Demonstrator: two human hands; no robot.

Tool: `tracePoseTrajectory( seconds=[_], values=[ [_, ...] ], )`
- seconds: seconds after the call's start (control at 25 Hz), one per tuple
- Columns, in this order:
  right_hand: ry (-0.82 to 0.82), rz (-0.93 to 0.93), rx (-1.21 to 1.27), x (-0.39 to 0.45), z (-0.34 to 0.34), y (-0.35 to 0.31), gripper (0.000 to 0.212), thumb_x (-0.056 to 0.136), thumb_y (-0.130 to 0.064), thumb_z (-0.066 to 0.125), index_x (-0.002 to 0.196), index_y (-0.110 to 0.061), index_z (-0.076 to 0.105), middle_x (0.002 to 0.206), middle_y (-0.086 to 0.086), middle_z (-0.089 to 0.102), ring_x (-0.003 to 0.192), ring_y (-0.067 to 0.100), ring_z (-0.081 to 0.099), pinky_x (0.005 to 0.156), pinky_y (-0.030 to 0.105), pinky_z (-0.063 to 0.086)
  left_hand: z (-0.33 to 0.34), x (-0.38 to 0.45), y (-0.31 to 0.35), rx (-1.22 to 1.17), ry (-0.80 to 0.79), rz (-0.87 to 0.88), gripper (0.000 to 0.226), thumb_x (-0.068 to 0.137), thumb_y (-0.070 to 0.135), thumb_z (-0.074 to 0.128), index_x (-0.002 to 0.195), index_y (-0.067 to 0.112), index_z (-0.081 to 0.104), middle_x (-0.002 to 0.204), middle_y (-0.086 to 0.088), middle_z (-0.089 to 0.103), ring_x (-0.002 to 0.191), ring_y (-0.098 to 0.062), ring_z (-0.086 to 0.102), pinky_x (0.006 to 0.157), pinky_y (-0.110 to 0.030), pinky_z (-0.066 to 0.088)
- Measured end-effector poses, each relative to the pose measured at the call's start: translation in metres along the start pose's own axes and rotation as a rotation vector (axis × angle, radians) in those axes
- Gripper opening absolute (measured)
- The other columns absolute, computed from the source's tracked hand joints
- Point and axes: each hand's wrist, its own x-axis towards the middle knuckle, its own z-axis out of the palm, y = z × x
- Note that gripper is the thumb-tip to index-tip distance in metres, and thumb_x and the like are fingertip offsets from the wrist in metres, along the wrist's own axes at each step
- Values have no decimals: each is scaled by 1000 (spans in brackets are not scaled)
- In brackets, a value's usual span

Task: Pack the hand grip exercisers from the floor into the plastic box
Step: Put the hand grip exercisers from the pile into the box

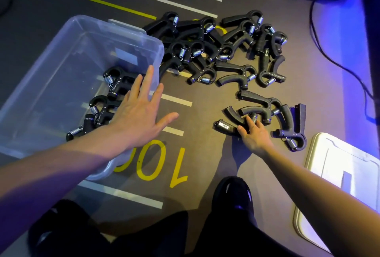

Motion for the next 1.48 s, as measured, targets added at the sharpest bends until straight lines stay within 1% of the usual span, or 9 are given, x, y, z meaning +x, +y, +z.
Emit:
tracePoseTrajectory(
  seconds=[0.24, 0.4, 0.6, 0.76, 0.92, 1.08, 1.2, 1.36, 1.48],
  values=[
    [98, -42, 53, -5, 0, -5, 60, 98, -30, 43, 150, -18, 18, 155, 15, 14, 141, 35, 15, 114, 44, 20, -1, 0, 0, 12, -19, -6, 93, 75, 70, 12, 149, 14, 9, 152, -7, -29, 143, -31, -10, 115, -44, 11],
    [276, -252, 55, -12, -7, -15, 55, 97, -12, 43, 148, -16, 25, 155, 12, 10, 143, 34, 8, 115, 45, 19, -4, -1, 2, -13, -34, -14, 92, 75, 69, 12, 149, 14, 8, 152, -6, -30, 143, -30, -11, 115, -44, 10],
    [415, -507, -68, -12, -19, -42, 63, 92, 1, 45, 149, -9, 22, 156, 9, 14, 143, 26, 16, 113, 30, 23, -6, -1, 1, -37, -44, -15, 88, 79, 67, 15, 149, 15, 8, 152, -5, -30, 143, -29, -11, 116, -44, 9],
    [317, -543, -95, 0, -20, -50, 59, 93, -5, 46, 148, -11, 26, 154, 6, 23, 140, 25, 24, 109, 25, 23, -6, -1, -1, -50, -50, -18, 84, 83, 66, 20, 149, 15, 8, 152, -4, -30, 143, -29, -12, 117, -45, 9],
    [148, -456, -175, 14, -22, -52, 56, 98, -26, 45, 149, -17, 24, 158, 3, 15, 145, 25, 13, 116, 36, 17, -5, -1, -1, -23, -46, -8, 85, 82, 66, 19, 149, 15, 8, 152, -5, -29, 143, -29, -12, 117, -45, 9],
    [-46, -584, -449, 29, -14, -79, 48, 99, -37, 38, 145, -29, 32, 160, 4, 4, 147, 27, 5, 119, 45, 14, -8, -2, 0, -38, -51, -4, 86, 80, 67, 17, 149, 16, 7, 152, -6, -29, 143, -28, -13, 117, -44, 8],
    [-163, -457, -468, 41, -13, -104, 46, 100, -38, 33, 145, -30, 33, 159, 9, -4, 146, 32, 6, 117, 49, 16, -12, -4, -1, -59, -58, 2, 88, 78, 67, 14, 150, 16, 8, 153, -4, -26, 144, -27, -12, 117, -42, 8],
    [-95, -428, -609, 42, -10, -114, 43, 100, -30, 36, 141, -18, 37, 149, 17, 18, 134, 37, 27, 109, 47, 32, -12, -7, -2, -69, -72, 8, 86, 79, 66, 17, 149, 17, 6, 153, -4, -27, 143, -24, -13, 117, -40, 8],
    [-22, -497, -366, 32, -5, -109, 40, 100, -23, 38, 139, -14, 37, 136, 16, 27, 121, 34, 39, 101, 40, 41, -9, -6, -3, -79, -46, 24, 82, 85, 62, 27, 149, 16, 5, 153, -5, -28, 144, -23, -13, 118, -41, 10]
  ],
)
